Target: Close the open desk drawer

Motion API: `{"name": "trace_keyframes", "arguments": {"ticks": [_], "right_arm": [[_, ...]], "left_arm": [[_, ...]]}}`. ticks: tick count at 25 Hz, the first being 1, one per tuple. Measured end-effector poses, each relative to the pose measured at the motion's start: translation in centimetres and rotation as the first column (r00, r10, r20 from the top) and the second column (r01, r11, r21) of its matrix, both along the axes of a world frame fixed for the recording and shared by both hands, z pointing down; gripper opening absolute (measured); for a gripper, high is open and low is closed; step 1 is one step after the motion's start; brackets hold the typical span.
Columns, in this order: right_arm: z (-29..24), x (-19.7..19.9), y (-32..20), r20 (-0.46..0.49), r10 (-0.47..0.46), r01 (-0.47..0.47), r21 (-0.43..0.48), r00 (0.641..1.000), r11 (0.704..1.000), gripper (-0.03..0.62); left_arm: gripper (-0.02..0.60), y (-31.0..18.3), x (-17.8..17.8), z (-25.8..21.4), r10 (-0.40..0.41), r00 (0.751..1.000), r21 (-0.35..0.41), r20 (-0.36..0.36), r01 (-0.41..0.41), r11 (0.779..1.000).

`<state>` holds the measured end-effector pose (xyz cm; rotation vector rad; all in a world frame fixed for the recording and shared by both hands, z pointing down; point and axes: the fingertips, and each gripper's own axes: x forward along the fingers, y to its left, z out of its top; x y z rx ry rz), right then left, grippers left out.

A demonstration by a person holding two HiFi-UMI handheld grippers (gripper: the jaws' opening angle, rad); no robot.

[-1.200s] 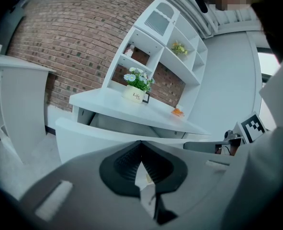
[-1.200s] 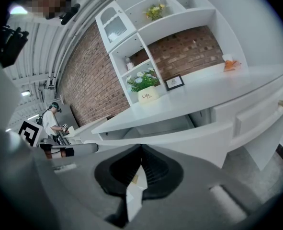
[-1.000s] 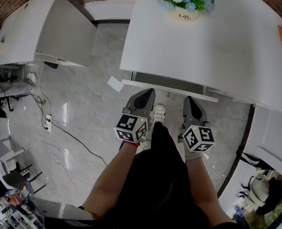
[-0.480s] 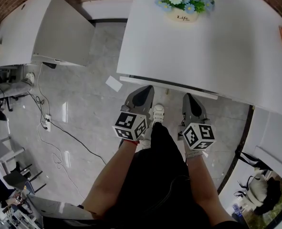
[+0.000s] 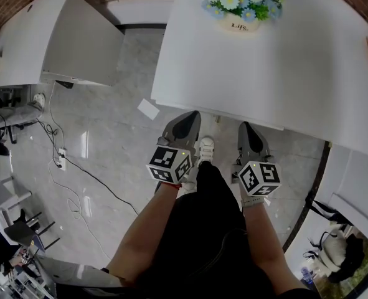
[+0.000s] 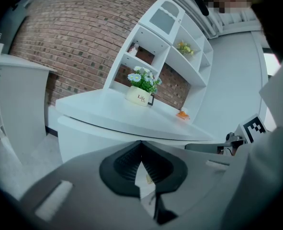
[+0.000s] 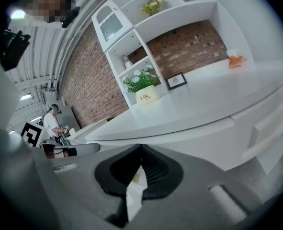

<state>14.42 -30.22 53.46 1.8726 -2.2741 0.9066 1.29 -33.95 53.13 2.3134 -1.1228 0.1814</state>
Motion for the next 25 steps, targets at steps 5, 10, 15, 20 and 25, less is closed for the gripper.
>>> {"name": "trace_keyframes", "arguments": {"ticks": [5, 10, 15, 20, 25], "right_arm": [[-0.1, 0.1, -0.3, 0.003, -0.009, 0.009, 0.003, 1.0, 1.0, 0.002], [0.2, 0.0, -0.2, -0.011, -0.013, 0.013, -0.012, 1.0, 1.0, 0.002], [0.4, -0.3, -0.3, -0.063, -0.054, 0.052, -0.044, 0.997, 0.998, 0.002], [-1.1, -0.8, 0.4, -0.057, -0.073, 0.073, 0.003, 0.996, 0.997, 0.002], [-3.3, -1.5, 1.9, -0.068, -0.089, 0.094, 0.066, 0.994, 0.993, 0.002]], "left_arm": [[0.002, -0.3, 0.1, -0.1, -0.007, 1.0, -0.002, 0.0, 0.007, 1.0], [0.002, -0.3, 0.1, 0.0, -0.02, 0.999, -0.018, -0.026, 0.02, 1.0], [0.002, -0.4, -0.1, -0.2, -0.024, 0.999, -0.026, -0.026, 0.024, 0.999], [0.002, 0.0, -0.2, -1.3, -0.022, 0.999, 0.0, -0.025, 0.022, 1.0], [0.002, 1.7, -0.6, -3.2, -0.015, 1.0, 0.041, -0.023, 0.016, 0.999]]}}
